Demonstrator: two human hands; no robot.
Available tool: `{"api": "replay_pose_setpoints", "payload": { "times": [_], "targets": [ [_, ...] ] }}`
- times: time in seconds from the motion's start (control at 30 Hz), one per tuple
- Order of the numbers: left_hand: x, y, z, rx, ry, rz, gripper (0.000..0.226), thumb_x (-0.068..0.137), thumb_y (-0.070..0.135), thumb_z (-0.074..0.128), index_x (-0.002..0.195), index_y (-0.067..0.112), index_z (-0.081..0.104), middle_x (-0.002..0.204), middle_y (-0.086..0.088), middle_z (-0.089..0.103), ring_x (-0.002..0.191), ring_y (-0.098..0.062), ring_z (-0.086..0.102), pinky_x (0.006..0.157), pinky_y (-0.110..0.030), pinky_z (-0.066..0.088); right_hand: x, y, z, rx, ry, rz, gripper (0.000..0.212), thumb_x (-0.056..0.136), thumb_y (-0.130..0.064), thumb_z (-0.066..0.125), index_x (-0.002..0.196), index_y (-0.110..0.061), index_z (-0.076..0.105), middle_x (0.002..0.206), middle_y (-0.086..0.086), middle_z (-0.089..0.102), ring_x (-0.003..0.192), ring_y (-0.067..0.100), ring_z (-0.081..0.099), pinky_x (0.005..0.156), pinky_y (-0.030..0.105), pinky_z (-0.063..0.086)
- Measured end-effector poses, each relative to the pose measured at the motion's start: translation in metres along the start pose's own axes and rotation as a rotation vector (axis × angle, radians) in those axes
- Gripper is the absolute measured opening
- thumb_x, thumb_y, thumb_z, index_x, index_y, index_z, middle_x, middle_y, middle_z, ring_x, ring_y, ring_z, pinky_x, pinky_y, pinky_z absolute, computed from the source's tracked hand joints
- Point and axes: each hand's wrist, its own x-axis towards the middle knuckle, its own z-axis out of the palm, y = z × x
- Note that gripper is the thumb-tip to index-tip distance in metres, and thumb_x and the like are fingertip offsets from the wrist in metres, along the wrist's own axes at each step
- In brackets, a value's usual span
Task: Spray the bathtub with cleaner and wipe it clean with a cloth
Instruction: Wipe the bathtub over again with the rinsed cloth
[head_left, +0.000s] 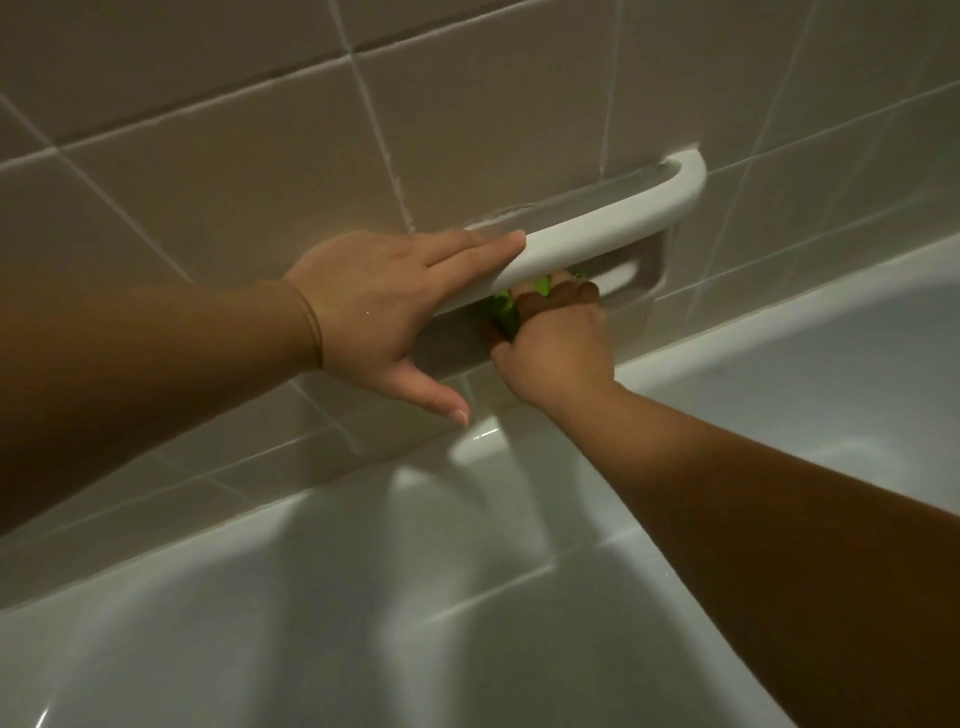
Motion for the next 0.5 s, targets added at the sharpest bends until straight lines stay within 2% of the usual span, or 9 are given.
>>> {"api": "replay_pose_setpoints", "payload": {
  "times": [0.13,0.27,0.33,0.4,0.5],
  "targets": [
    [0.001,0.002,-0.001,0.027,0.021,0.008,0.131,0.068,0.102,0.039,0.163,0.014,0.016,0.145,-0.012,0.053,0.11,-0.037,0.066,0.068,-0.041,0.058,-0.012,-0.032,0.008,-0.063,-0.063,-0.112,0.064,0.088,-0.059,0.055,0.145,-0.035,0.038,0.141,0.013,0.046,0.121,0.04,0.043,0.098,0.046,0.04],
    [0.002,0.003,-0.002,0.038,0.025,0.007,0.131,0.068,0.102,0.038,0.162,0.013,0.017,0.142,-0.012,0.054,0.105,-0.036,0.066,0.065,-0.038,0.056,-0.021,-0.057,0.014,-0.148,-0.152,-0.29,0.073,0.081,-0.05,0.068,0.145,-0.037,0.034,0.145,0.014,0.036,0.124,0.041,0.041,0.098,0.047,0.043],
    [0.001,0.003,-0.002,0.023,0.03,0.006,0.131,0.068,0.101,0.041,0.162,0.014,0.017,0.14,-0.011,0.055,0.104,-0.035,0.066,0.063,-0.038,0.056,-0.016,-0.049,0.008,-0.103,-0.182,-0.325,0.078,0.081,-0.05,0.068,0.147,-0.04,0.029,0.148,0.014,0.035,0.127,0.041,0.04,0.103,0.047,0.041],
    [0.001,0.003,-0.002,0.01,0.036,0.006,0.13,0.068,0.1,0.043,0.162,0.014,0.019,0.139,-0.011,0.055,0.104,-0.036,0.066,0.063,-0.039,0.057,-0.007,-0.031,0.0,-0.072,-0.218,-0.355,0.07,0.089,-0.054,0.06,0.15,-0.039,0.031,0.148,0.012,0.039,0.127,0.039,0.041,0.105,0.045,0.037],
    [0.001,0.004,0.0,0.013,0.045,0.001,0.13,0.068,0.101,0.042,0.162,0.015,0.02,0.14,-0.01,0.055,0.106,-0.037,0.067,0.064,-0.04,0.059,0.008,0.013,-0.016,-0.103,-0.163,-0.311,0.065,0.095,-0.06,0.051,0.154,-0.038,0.035,0.148,0.014,0.041,0.127,0.039,0.043,0.107,0.044,0.039]
  ]
}}
